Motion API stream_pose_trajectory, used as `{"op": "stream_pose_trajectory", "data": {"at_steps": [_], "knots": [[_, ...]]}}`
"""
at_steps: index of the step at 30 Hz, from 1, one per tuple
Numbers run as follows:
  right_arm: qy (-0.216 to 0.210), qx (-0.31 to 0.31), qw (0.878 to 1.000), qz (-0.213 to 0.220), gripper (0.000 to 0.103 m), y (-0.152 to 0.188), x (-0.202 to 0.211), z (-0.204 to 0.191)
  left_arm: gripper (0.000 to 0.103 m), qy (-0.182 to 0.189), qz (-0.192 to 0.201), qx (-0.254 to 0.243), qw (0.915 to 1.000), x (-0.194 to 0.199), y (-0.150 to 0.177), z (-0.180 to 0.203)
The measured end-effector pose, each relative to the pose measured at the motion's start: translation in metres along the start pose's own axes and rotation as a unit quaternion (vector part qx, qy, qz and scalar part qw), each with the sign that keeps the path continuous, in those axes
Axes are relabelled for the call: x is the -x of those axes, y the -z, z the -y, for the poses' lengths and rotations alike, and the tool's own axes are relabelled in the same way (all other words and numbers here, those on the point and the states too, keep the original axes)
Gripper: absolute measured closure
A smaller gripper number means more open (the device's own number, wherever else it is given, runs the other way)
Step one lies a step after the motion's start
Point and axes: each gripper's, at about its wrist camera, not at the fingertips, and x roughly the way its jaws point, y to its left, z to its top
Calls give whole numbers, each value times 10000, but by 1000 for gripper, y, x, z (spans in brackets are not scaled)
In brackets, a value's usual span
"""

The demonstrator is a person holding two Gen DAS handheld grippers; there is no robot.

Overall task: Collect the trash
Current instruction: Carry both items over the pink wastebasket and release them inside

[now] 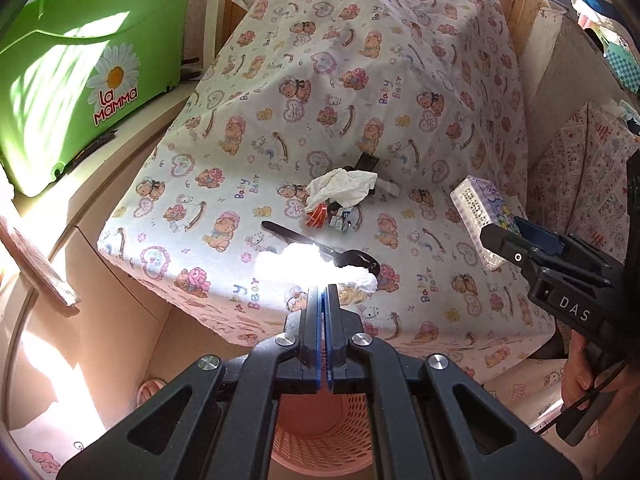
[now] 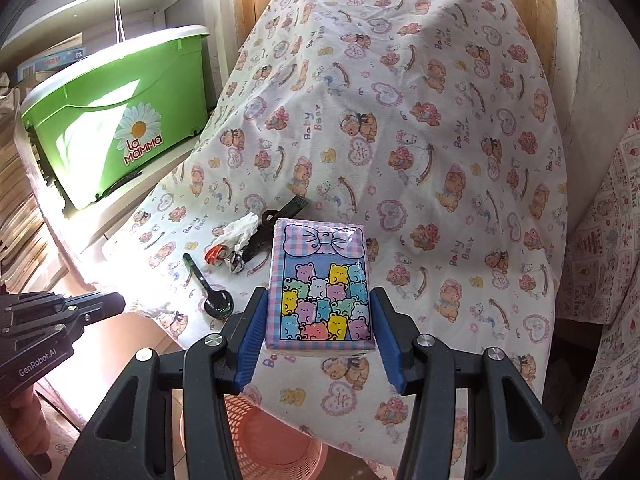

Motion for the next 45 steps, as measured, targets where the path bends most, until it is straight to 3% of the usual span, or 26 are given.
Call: {"op": "stream_pose_trajectory", "data": {"at_steps": [6,8,19,21,25,31,35,40,45], "knots": [[-355,-66,9993,-66,50,23,17,-22,102,-13,-644,-133,9978,-18,14,1],[-478,-43,9988,-97,50,32,23,-31,102,-129,-688,-158,9974,-21,19,1],[-766,121,9964,-344,50,73,33,-61,102,32,-1438,-104,9895,-42,35,0],[-796,247,9954,-470,50,79,28,-65,102,3,-1663,45,9861,-51,40,-2],[-713,364,9938,-770,50,90,14,-70,102,302,-2253,497,9725,-78,53,-13],[-781,525,9872,-1285,50,111,-11,-82,102,410,-2743,1040,9551,-108,63,-34],[-822,337,9806,-1746,50,128,-35,-84,102,60,-2795,971,9552,-124,70,-35],[-776,37,9688,-2354,50,151,-70,-79,102,-38,-3118,1088,9439,-150,85,-46],[-507,351,9591,-2762,50,176,-102,-88,102,-281,-3361,995,9361,-171,103,-50]]}}
